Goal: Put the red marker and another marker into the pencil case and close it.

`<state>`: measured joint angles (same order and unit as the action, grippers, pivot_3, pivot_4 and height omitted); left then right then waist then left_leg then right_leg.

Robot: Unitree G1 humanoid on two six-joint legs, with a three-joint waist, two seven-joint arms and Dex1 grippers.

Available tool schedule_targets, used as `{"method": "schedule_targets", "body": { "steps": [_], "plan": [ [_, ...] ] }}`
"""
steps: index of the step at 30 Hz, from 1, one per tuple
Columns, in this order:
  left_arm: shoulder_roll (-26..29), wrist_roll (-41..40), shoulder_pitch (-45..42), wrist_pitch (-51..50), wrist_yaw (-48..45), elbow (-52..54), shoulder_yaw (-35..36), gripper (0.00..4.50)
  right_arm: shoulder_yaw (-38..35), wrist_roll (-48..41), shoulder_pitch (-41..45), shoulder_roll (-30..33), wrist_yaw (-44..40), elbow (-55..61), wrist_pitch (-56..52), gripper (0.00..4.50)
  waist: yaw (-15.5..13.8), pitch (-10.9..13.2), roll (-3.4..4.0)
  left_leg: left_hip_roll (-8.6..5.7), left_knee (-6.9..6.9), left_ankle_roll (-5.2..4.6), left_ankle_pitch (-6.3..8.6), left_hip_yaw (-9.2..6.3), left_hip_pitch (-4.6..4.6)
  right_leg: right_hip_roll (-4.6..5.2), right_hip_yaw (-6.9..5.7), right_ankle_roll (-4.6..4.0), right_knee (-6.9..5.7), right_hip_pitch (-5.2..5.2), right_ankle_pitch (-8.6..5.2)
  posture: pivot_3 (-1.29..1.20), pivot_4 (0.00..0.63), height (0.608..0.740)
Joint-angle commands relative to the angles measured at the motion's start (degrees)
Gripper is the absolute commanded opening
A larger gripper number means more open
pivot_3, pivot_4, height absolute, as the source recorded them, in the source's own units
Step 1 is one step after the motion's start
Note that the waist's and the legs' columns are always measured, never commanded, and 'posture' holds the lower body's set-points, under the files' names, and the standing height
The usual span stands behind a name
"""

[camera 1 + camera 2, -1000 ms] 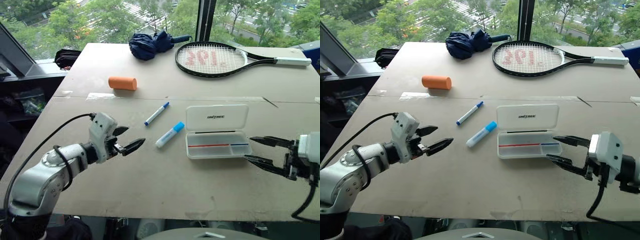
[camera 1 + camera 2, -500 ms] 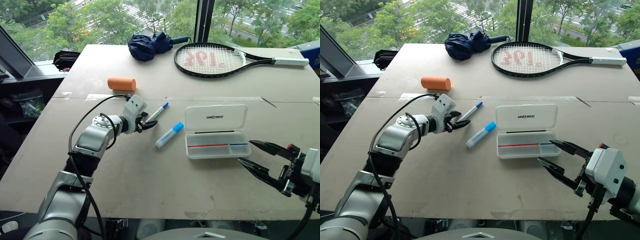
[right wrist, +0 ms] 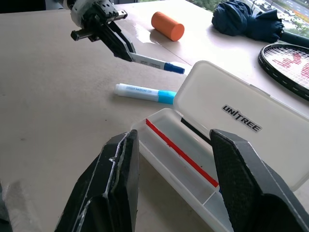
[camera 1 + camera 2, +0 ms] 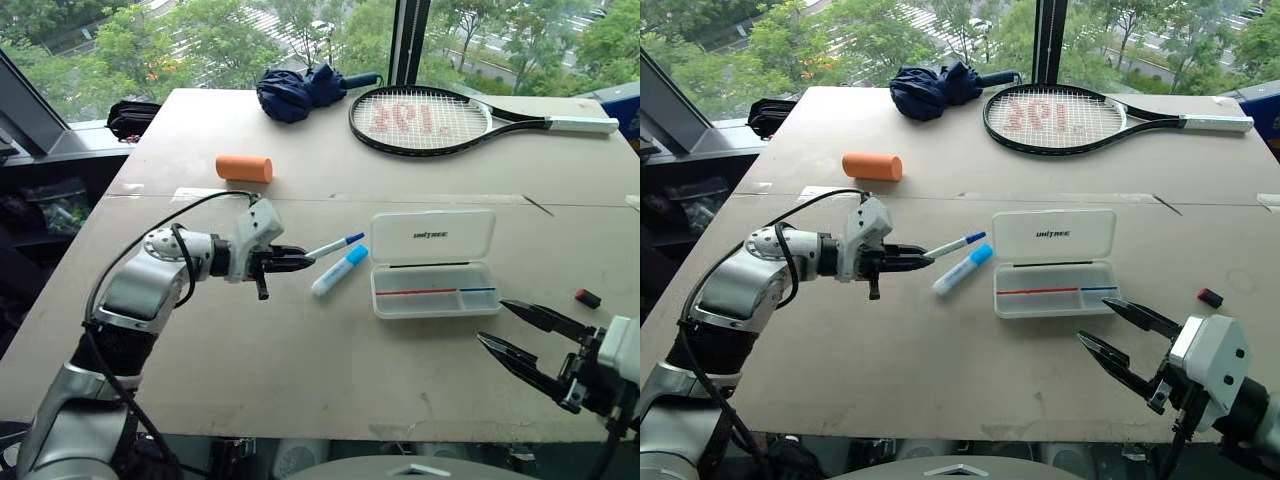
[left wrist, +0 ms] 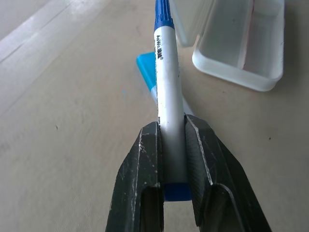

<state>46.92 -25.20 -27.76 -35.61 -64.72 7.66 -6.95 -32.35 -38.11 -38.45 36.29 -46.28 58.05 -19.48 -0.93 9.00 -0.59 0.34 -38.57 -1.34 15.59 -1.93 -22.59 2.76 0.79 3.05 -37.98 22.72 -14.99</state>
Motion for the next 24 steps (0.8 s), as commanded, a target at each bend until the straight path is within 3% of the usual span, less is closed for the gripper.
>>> {"method": "schedule_targets", "body": {
  "steps": [1, 6, 14, 24],
  "plan": [
    [-0.47, -3.52, -1.72, -3.48, -1.41, 7.33, -0.43, 0.10, -2.27, -0.44, -1.51, -0.69, 0.35, 1.64, 1.62, 2.31, 0.19, 0.00, 0.00, 0.00, 0.00, 0.00, 0.00, 0.01, 0.00, -0.01, 0.02, 0.00, 0.00, 0.00, 0.00, 0.00, 0.150, 0.730],
    [-6.50, 0.01, -4.90, -2.73, 1.16, 11.07, -7.85, 0.10, -4.09, -1.01, -4.69, -1.24, 0.26, 1.95, 2.89, 2.31, 0.13, 0.00, -0.01, -0.01, 0.00, 0.00, 0.00, 0.01, 0.00, -0.03, 0.02, 0.01, -0.01, 0.00, 0.00, 0.00, 0.150, 0.730],
    [-20.41, 12.96, -16.54, -1.58, 7.20, -3.67, -21.97, 0.10, -9.40, -1.04, -11.14, -3.32, -1.58, 1.92, 5.65, 2.31, 0.13, 0.03, -0.05, -0.20, -0.07, -0.02, 0.00, 0.00, -0.03, -0.09, 0.03, 0.02, -0.01, 0.00, 0.00, 0.00, 0.150, 0.730],
    [-23.46, 19.88, -19.37, 1.48, 4.77, -9.90, -27.18, 0.10, -16.28, -2.15, -13.94, -2.91, -7.44, -4.15, 8.86, 2.31, 0.16, 0.03, -0.02, -0.06, -0.05, -0.02, 0.01, 0.02, -0.03, -0.15, 0.07, 0.03, 0.00, 0.02, -0.03, 0.00, 0.150, 0.730]
  ]
}}
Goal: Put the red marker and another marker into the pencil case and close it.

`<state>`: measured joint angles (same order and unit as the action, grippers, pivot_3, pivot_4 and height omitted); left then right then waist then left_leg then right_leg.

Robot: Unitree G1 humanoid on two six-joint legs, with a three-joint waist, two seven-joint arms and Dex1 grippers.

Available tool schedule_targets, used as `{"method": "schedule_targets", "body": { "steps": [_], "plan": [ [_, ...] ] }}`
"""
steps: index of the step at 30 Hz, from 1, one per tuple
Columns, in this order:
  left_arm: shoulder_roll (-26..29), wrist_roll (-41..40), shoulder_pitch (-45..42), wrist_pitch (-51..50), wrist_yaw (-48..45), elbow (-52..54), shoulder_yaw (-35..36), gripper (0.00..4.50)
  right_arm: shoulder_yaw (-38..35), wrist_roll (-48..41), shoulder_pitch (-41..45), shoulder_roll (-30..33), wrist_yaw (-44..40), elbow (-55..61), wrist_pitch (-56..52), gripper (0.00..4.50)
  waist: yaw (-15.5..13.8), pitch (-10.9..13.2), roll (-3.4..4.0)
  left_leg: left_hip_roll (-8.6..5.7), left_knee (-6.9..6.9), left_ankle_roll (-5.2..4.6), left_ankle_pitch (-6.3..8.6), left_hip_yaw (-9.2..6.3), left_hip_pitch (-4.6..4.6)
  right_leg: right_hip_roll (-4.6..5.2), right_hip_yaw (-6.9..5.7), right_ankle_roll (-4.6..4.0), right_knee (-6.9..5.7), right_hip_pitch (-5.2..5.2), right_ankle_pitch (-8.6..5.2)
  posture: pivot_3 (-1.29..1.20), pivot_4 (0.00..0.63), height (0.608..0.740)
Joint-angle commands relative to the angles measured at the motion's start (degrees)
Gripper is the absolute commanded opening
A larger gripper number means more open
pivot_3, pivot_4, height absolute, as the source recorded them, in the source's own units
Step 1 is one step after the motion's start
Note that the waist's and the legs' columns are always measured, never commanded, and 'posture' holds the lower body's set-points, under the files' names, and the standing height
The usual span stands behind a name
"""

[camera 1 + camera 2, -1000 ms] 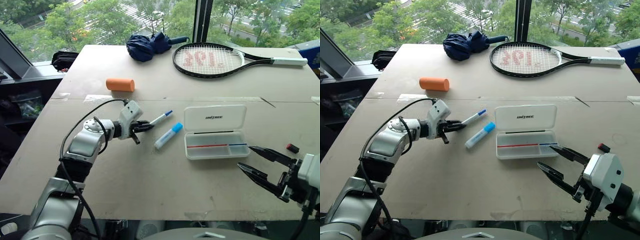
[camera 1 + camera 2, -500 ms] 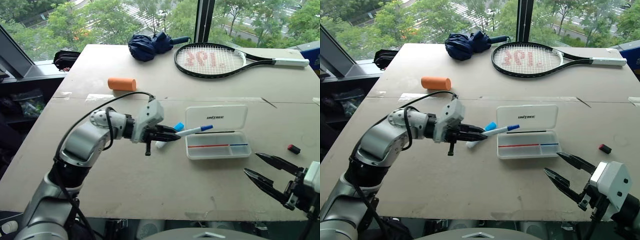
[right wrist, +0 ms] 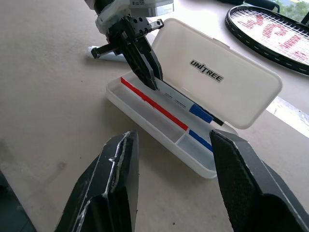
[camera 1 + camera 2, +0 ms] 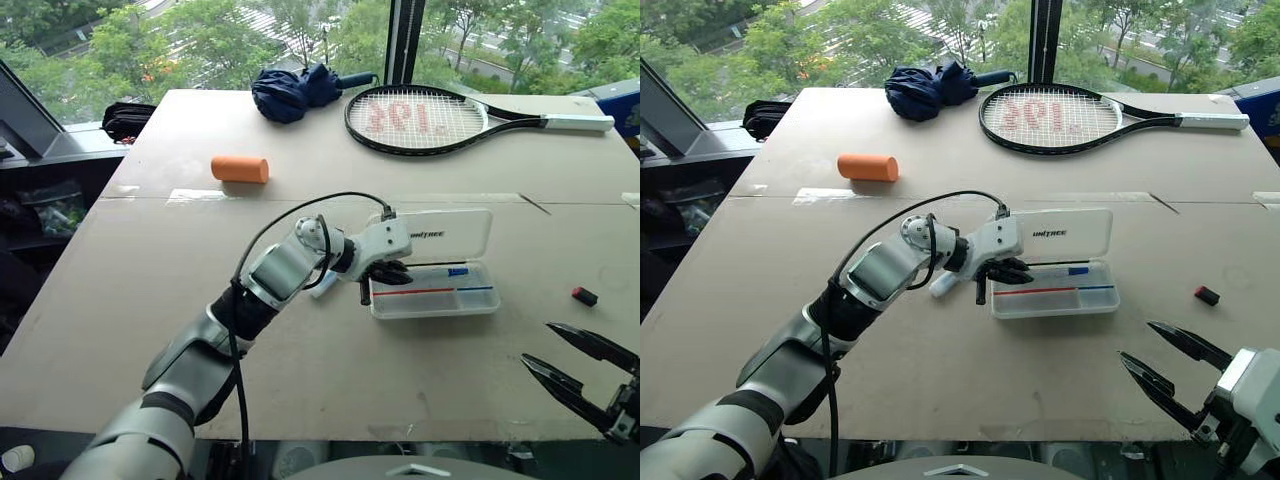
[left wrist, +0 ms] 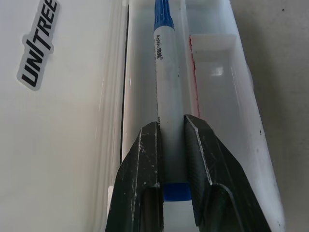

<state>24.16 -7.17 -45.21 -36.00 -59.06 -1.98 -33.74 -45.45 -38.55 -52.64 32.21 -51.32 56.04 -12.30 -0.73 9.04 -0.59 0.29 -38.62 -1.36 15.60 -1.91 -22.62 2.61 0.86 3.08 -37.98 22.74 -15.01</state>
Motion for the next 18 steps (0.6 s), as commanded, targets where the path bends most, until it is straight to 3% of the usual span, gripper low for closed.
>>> {"method": "schedule_targets", "body": {
  "steps": [1, 3, 6, 9, 12, 15, 18],
  "plan": [
    [-1.08, 2.21, -2.01, 1.91, -0.87, -0.58, -0.55, 0.10, -4.10, -4.00, 0.40, 2.44, -3.24, -3.83, 0.11, 2.31, -0.07, 0.01, -0.01, 0.00, -0.01, 0.00, 0.00, 0.02, 0.00, 0.02, 0.01, 0.00, 0.00, -0.01, 0.00, 0.00, 0.150, 0.730],
    [-1.75, 2.69, -2.17, 1.69, -0.94, -0.90, -0.59, 0.10, -5.80, -7.58, 1.51, 4.85, -3.36, -6.80, -2.62, 2.31, -0.09, 0.01, -0.01, -0.01, -0.02, 0.00, 0.00, 0.01, -0.03, 0.05, 0.01, 0.00, 0.02, -0.01, 0.00, 0.00, 0.150, 0.730],
    [-2.22, 3.48, -2.36, 1.25, -1.26, -1.09, -0.64, 0.10, -7.62, -10.44, 5.42, 8.26, -1.78, -8.51, -4.24, 3.07, -0.06, 0.01, -0.01, -0.01, -0.03, 0.00, 0.00, 0.05, -0.03, 0.08, 0.06, 0.00, 0.02, -0.01, 0.00, 0.00, 0.150, 0.730],
    [-2.54, 4.10, -2.17, 1.06, -1.74, -0.97, -0.84, 0.10, -6.75, -9.33, 7.49, 9.70, -2.42, -8.67, -4.42, 4.45, -0.06, 0.01, -0.01, -0.01, -0.01, 0.00, 0.00, -0.02, -0.02, 0.05, 0.01, 0.00, 0.00, -0.01, 0.00, 0.00, 0.150, 0.730],
    [-2.45, 5.00, -2.15, 0.59, -2.42, -0.75, -1.58, 0.10, -5.65, -8.02, 8.40, 10.55, -3.84, -8.68, -4.38, 4.45, -0.06, 0.01, 0.00, -0.03, 0.00, 0.00, 0.00, -0.06, -0.04, 0.02, -0.04, 0.00, 0.00, -0.01, 0.00, 0.00, 0.150, 0.730],
    [-2.48, 5.89, -2.06, 0.82, -2.12, -0.77, -1.27, 1.56, -4.90, -6.72, 9.17, 10.71, -4.65, -8.61, -3.98, 4.50, -0.09, 0.01, -0.01, -0.03, -0.01, 0.00, 0.00, -0.06, -0.06, 0.03, -0.05, 0.00, 0.01, -0.01, 0.00, 0.00, 0.150, 0.730],
    [-2.35, 4.40, -1.51, -1.82, -1.98, 1.51, 1.14, 2.59, -4.24, -7.40, 9.89, 10.89, -5.33, -8.02, -4.82, 4.50, -0.13, 0.00, 0.00, 0.00, -0.02, 0.00, 0.00, -0.03, -0.05, 0.05, -0.02, 0.00, 0.01, -0.01, 0.00, 0.00, 0.150, 0.730]
  ]
}}
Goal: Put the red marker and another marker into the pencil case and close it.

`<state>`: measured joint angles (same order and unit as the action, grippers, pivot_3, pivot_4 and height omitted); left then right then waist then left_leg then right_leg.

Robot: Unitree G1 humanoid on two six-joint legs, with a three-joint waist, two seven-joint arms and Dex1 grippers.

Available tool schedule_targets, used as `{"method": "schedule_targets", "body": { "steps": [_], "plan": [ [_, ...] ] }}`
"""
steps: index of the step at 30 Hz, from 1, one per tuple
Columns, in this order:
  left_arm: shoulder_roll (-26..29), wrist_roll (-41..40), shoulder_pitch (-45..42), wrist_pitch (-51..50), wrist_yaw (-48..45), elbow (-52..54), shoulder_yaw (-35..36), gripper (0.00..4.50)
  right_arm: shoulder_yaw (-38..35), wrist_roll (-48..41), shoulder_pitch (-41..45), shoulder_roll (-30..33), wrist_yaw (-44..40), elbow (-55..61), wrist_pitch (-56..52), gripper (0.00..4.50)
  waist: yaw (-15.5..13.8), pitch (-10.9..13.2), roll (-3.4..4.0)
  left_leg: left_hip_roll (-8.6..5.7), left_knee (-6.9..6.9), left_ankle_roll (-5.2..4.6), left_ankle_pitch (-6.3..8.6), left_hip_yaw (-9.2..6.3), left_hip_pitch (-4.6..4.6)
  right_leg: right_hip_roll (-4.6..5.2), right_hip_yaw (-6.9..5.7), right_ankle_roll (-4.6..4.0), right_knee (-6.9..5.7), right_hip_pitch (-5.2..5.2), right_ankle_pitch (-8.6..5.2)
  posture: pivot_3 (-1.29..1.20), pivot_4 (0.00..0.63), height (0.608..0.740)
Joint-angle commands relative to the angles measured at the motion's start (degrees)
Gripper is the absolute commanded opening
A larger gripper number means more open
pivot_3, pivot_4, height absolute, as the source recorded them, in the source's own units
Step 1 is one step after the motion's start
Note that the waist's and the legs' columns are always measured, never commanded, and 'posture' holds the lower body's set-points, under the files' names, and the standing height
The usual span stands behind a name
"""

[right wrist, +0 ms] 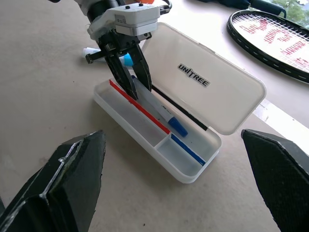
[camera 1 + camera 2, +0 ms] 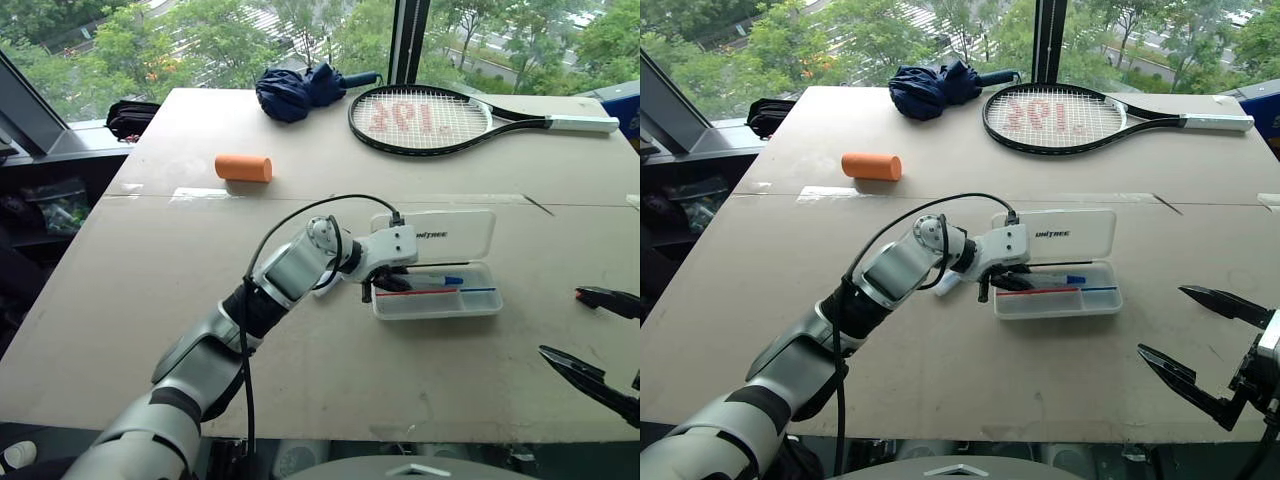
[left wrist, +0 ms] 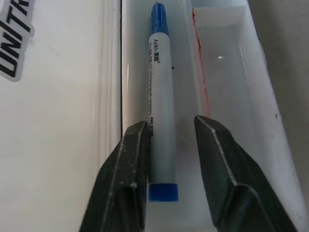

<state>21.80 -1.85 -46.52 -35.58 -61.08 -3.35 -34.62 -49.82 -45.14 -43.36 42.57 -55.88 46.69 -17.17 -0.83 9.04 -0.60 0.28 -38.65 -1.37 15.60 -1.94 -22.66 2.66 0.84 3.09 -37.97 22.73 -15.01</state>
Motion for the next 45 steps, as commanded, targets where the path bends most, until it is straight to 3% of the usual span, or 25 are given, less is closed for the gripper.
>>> {"method": "schedule_targets", "body": {
  "steps": [1, 2, 8, 12, 17, 21, 27, 28, 31, 34, 36, 41, 45],
  "plan": [
    [0.38, -2.36, 0.13, -4.37, 0.18, 4.77, 4.01, 3.12, 0.53, -1.33, 0.96, 0.84, -0.91, 1.70, -0.37, 4.50, 0.03, 0.00, 0.00, 0.00, 0.00, 0.00, 0.00, -0.01, 0.00, 0.01, -0.02, 0.00, 0.00, -0.01, 0.00, 0.00, 0.150, 0.730],
    [1.24, -3.99, 0.54, -6.51, -0.13, 6.99, 6.03, 3.43, 0.94, -1.60, 1.22, 1.22, -1.22, 2.04, -0.68, 4.50, 0.07, 0.01, 0.00, 0.00, 0.00, 0.00, 0.00, 0.00, 0.01, 0.01, 0.00, 0.00, 0.00, -0.01, 0.00, 0.00, 0.150, 0.730],
    [8.49, -16.32, 6.15, -22.25, 0.87, 22.15, 23.10, 3.43, 4.25, -3.21, 4.29, 3.66, -2.64, 3.88, -1.68, 4.50, 0.67, 0.02, 0.08, 0.15, 0.01, 0.01, 0.00, -0.05, 0.04, -0.04, -0.03, 0.00, -0.05, 0.02, 0.00, 0.00, 0.150, 0.730],
    [13.02, -18.10, 12.41, -28.83, 5.84, 27.95, 29.39, 3.43, 8.12, -3.52, 7.83, 4.97, -2.67, 3.90, -2.08, 4.50, 0.46, 0.02, 0.07, 0.13, -0.01, 0.01, 0.00, -0.04, 0.05, -0.01, -0.05, 0.00, -0.04, -0.01, 0.00, 0.00, 0.150, 0.730],
    [16.37, -14.33, 18.68, -26.09, 12.37, 27.72, 24.82, 3.43, 12.58, -2.11, 11.69, 5.29, -2.34, 2.61, -2.60, 4.50, -0.36, 0.07, -0.03, 0.07, -0.07, 0.01, 0.00, -0.10, 0.00, 0.06, -0.05, 0.00, -0.02, -0.03, 0.00, 0.00, 0.150, 0.730],
    [14.92, -11.09, 21.81, -21.51, 16.30, 22.62, 20.10, 3.43, 12.45, -1.50, 11.50, 4.69, -2.54, 2.51, -2.65, 4.50, -0.39, 0.05, -0.03, -0.01, -0.12, 0.01, 0.00, -0.04, -0.03, 0.13, -0.02, 0.01, 0.00, -0.04, 0.01, 0.00, 0.150, 0.730],
    [16.10, -9.46, 25.00, -14.63, 15.43, 20.56, 17.83, 0.93, 10.23, -1.05, 7.85, 2.64, -2.79, 3.84, -2.10, 4.50, -0.27, -0.05, 0.05, 0.01, -0.11, 0.01, 0.00, -0.03, 0.02, 0.12, 0.01, 0.00, -0.03, -0.05, 0.01, 0.00, 0.150, 0.730],
    [16.60, -10.33, 25.13, -13.44, 14.17, 20.56, 18.93, 0.75, 9.90, -0.87, 6.86, 2.02, -2.81, 4.20, -1.87, 4.50, -0.24, -0.06, 0.06, 0.01, -0.11, 0.01, 0.00, -0.03, 0.03, 0.12, 0.01, 0.00, -0.03, -0.06, 0.01, 0.00, 0.150, 0.730],
    [18.82, -13.33, 25.31, -10.11, 9.34, 21.04, 21.95, 0.78, 9.25, -0.75, 5.16, 0.81, -2.68, 4.79, -1.48, 4.50, 0.02, -0.05, 0.06, 0.03, -0.10, 0.01, 0.00, -0.02, 0.04, 0.11, 0.01, 0.00, -0.03, -0.05, 0.01, 0.00, 0.150, 0.730],
    [27.89, -21.49, 25.39, -7.28, -6.72, 24.55, 25.40, 0.78, 7.40, -0.70, 2.41, -1.13, -3.17, 4.71, -0.97, 4.50, 0.29, 0.02, -0.02, 0.11, -0.08, 0.01, 0.00, 0.00, 0.01, 0.04, 0.00, -0.01, -0.07, 0.03, 0.00, 0.00, 0.150, 0.730],
    [31.10, -23.80, 23.43, -6.34, -12.36, 25.87, 24.22, 0.78, 6.51, 0.04, 0.42, -2.41, -3.82, 4.41, -0.26, 4.50, 0.10, 0.04, 0.03, 0.19, 0.00, 0.01, 0.00, -0.02, 0.04, 0.00, -0.03, -0.03, -0.03, 0.03, -0.01, 0.00, 0.150, 0.730],
    [25.79, -22.79, 14.07, -8.64, -11.98, 24.50, 17.50, 0.78, 5.31, 0.81, -3.07, -4.96, -4.21, 5.22, 1.18, 4.50, -0.41, 0.02, 0.05, 0.01, -0.07, 0.00, 0.01, 0.11, 0.02, 0.12, 0.06, -0.02, 0.05, -0.04, -0.01, 0.00, 0.150, 0.730],
    [24.89, -22.25, 12.46, -9.40, -11.65, 24.40, 15.66, 0.78, 3.56, 0.40, -5.55, -6.20, -4.52, 6.58, 1.95, 4.50, 0.18, 0.04, 0.03, 0.02, -0.12, -0.01, 0.01, 0.05, -0.03, 0.06, 0.03, 0.00, 0.02, -0.03, 0.00, 0.00, 0.150, 0.730]
  ]
}}
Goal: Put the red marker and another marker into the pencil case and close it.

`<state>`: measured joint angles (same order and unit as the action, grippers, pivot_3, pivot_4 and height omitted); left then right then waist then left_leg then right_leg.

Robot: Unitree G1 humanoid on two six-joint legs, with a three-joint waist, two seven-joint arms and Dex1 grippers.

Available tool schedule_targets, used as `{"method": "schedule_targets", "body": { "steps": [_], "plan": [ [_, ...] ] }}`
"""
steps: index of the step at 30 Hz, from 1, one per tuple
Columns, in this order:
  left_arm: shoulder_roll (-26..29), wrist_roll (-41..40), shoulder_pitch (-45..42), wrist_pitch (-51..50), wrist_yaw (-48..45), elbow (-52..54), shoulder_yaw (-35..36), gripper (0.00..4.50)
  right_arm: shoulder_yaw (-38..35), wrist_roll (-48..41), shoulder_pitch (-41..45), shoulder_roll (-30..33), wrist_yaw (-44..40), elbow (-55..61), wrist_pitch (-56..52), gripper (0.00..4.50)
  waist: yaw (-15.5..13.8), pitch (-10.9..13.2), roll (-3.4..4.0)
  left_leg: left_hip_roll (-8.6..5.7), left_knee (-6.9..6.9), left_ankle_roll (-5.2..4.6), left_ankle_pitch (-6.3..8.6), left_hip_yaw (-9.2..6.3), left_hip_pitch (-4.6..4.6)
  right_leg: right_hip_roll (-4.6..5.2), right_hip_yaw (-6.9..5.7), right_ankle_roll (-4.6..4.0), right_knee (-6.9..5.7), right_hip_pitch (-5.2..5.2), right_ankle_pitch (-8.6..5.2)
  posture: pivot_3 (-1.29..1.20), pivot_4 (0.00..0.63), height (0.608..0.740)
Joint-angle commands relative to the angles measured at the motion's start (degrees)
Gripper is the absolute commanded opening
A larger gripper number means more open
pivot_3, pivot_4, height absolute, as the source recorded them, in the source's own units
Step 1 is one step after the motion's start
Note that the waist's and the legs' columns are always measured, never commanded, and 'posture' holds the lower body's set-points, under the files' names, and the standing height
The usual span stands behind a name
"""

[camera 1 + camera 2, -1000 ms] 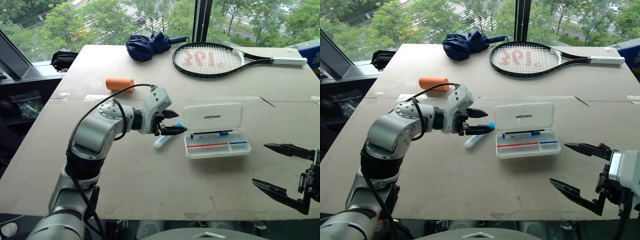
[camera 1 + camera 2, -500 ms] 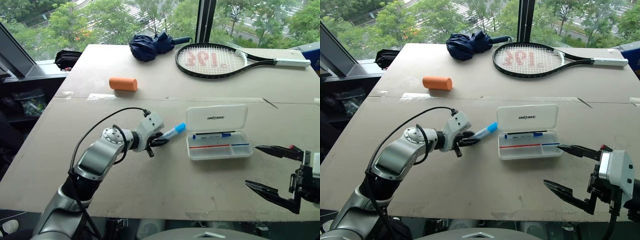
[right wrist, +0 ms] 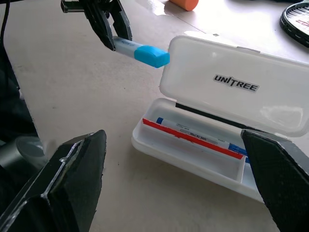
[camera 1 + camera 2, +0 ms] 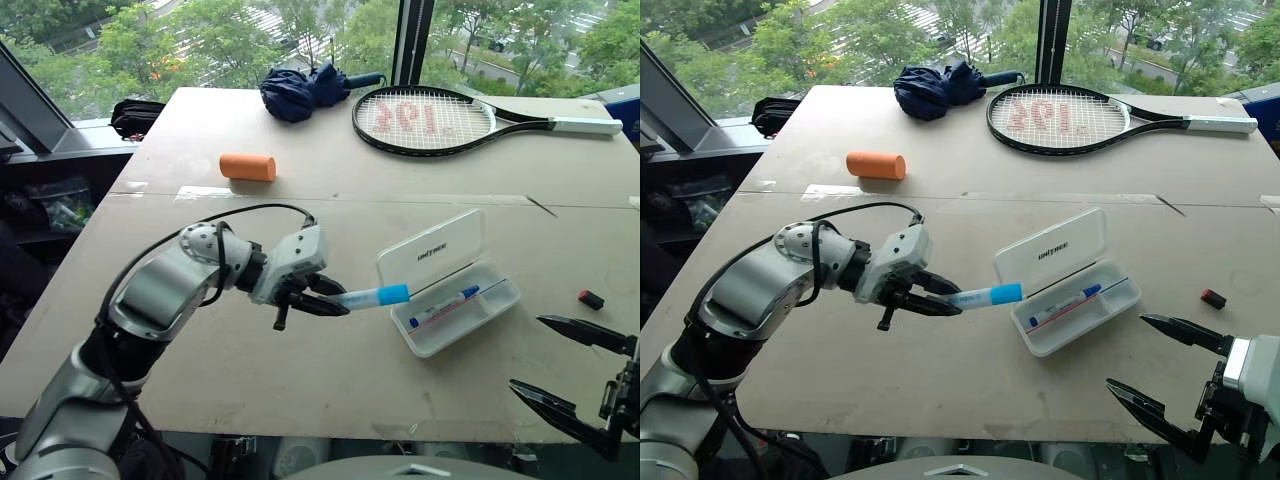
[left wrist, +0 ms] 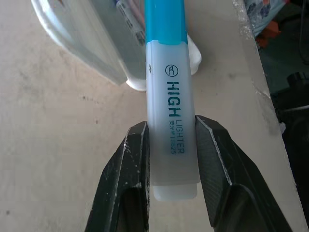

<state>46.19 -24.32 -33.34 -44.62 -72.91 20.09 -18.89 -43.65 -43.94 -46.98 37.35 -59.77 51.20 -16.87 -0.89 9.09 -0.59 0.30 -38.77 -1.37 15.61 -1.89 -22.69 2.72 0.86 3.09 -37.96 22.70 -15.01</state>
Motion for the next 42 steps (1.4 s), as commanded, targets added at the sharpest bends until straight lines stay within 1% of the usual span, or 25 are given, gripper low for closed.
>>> {"method": "schedule_targets", "body": {
  "steps": [1, 5, 9, 15, 18, 25, 32, 36, 42],
  "plan": [
    [0.18, -0.19, -0.61, -0.73, 0.26, 1.22, -0.31, 0.78, -2.86, -0.85, -2.34, -1.20, -0.61, 2.29, 1.78, 4.50, 0.49, -0.02, 0.04, 0.03, 0.00, 0.00, 0.00, 0.03, 0.04, -0.03, 0.03, 0.00, -0.03, 0.01, 0.00, 0.00, 0.150, 0.730],
    [-2.12, -0.38, -1.23, -1.69, 1.26, 1.48, -2.16, 0.78, -3.03, -0.82, -3.18, -1.49, -0.48, 2.46, 2.23, 4.50, 0.40, -0.01, 0.04, 0.11, 0.05, -0.01, 0.01, 0.00, 0.08, -0.09, 0.00, 0.00, -0.04, 0.02, -0.01, 0.00, 0.150, 0.730],
    [-4.60, 0.74, -2.34, -1.37, 2.60, -0.81, -3.46, 0.78, -3.42, -1.21, -3.21, -1.20, -0.27, 2.49, 2.11, 4.50, 0.02, 0.00, 0.02, 0.08, 0.04, -0.01, 0.01, 0.01, 0.05, -0.06, 0.02, 0.00, -0.02, 0.01, -0.01, 0.00, 0.150, 0.730],
    [-5.60, -0.25, -3.11, -3.97, 3.10, -1.50, -3.79, 0.78, -3.59, -1.34, -3.32, -1.01, -0.27, 2.57, 2.01, 4.50, 0.09, 0.00, 0.02, 0.06, 0.04, -0.01, 0.01, -0.01, 0.05, -0.06, 0.00, 0.00, -0.03, 0.01, -0.01, 0.00, 0.150, 0.730],
    [-7.28, 2.24, -4.63, -3.98, 5.26, -4.02, -5.26, 0.78, -3.51, -1.43, -3.36, -0.93, -0.05, 2.85, 1.84, 4.50, 0.08, 0.00, 0.02, 0.06, 0.04, -0.01, 0.01, 0.00, 0.05, -0.06, 0.01, 0.00, -0.03, 0.01, -0.01, 0.00, 0.150, 0.730],
    [-8.45, 8.32, -8.16, 0.89, 7.12, -11.14, -7.05, 0.78, -3.55, -1.72, -3.39, -0.81, 0.66, 3.36, 1.72, 4.50, 0.09, 0.00, 0.01, 0.03, 0.03, -0.01, 0.01, -0.03, 0.04, -0.06, -0.01, 0.00, -0.04, 0.01, 0.00, 0.00, 0.150, 0.730],
    [-11.39, 12.46, -13.06, 7.34, 7.91, -20.21, -6.07, 0.78, -3.48, -2.03, -3.25, -0.55, 1.39, 3.59, 1.55, 4.50, 0.06, 0.01, 0.01, 0.02, 0.02, -0.01, 0.01, -0.02, 0.02, -0.05, -0.01, 0.00, -0.02, 0.01, 0.00, 0.00, 0.150, 0.730],
    [-12.49, 11.61, -14.12, 9.30, 6.02, -21.43, -4.84, 0.78, -3.21, -2.15, -3.01, -0.18, 1.95, 3.69, 1.38, 4.50, 0.09, 0.01, 0.00, 0.02, 0.02, -0.01, 0.01, -0.03, 0.01, -0.05, -0.03, 0.00, -0.02, 0.02, 0.00, 0.00, 0.150, 0.730],
    [-12.38, 7.22, -12.59, 5.14, 3.26, -16.52, -2.81, 0.78, -3.00, -2.40, -3.30, -0.20, 2.47, 4.18, 1.16, 4.50, 0.11, 0.01, 0.01, 0.03, 0.02, -0.01, 0.01, -0.04, 0.01, -0.05, -0.03, 0.00, -0.03, 0.02, 0.00, 0.00, 0.150, 0.730]
  ]
}}
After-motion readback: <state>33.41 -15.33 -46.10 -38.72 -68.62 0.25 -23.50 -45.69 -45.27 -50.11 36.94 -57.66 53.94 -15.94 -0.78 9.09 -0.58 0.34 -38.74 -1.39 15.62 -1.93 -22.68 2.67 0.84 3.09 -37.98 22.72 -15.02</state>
